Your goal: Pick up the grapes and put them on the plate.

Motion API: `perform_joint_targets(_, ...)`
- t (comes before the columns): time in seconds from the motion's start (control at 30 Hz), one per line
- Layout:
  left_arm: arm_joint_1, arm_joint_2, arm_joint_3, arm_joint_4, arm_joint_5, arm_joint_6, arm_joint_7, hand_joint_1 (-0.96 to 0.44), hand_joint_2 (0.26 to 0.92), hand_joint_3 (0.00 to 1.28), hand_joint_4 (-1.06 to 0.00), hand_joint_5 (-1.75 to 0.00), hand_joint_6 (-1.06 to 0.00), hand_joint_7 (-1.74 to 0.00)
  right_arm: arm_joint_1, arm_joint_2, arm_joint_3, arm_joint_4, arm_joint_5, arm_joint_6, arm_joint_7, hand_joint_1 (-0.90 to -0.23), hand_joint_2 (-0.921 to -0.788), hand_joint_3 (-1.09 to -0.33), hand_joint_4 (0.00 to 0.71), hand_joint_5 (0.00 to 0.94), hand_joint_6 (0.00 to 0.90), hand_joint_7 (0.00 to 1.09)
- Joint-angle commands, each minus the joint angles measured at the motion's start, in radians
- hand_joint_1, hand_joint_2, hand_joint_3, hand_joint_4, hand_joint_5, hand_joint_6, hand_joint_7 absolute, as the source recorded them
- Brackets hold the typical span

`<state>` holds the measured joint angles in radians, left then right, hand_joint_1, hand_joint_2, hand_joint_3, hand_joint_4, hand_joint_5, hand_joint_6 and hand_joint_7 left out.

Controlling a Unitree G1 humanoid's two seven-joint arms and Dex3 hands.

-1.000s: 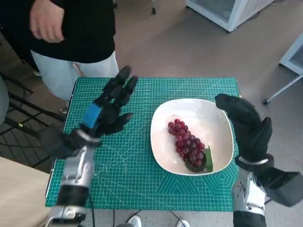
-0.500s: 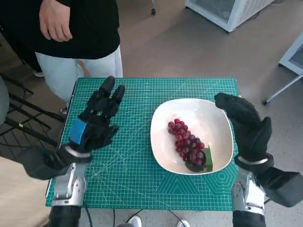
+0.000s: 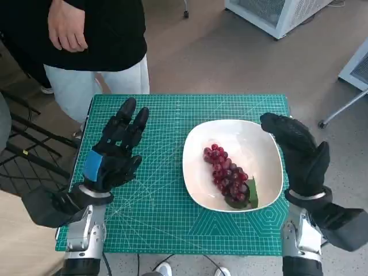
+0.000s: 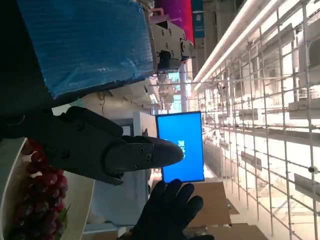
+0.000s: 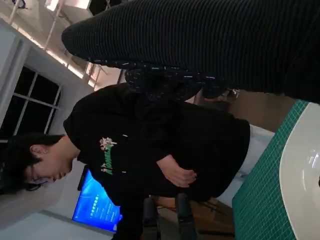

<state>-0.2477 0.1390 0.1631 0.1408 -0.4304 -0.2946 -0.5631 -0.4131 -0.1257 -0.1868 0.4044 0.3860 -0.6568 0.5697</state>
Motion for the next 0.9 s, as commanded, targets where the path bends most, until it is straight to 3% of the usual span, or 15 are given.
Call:
perform_joint_targets(0.03,0.012,-0.008,-0.008,-0.012,0.014,-0.013,0.009,-0.54,0.921,0.4,-0.17,-0.03,-0.21,-0.06,0.02,-0.005,0.006,-0.005,-0.009,0.02,-0.006,-0.517,-0.921,-0.619,0.344,0.001,0.264,0.0)
perform_joint_targets(0.9,0.019,-0.007,-0.022,-0.01,0.026,-0.035,0.001,-0.54,0.921,0.39,-0.18,-0.01,-0.22,-0.05,0.012,-0.018,0.005,-0.001,-0.005,0.023,0.009,-0.517,-0.921,-0.616,0.344,0.0,0.265,0.0)
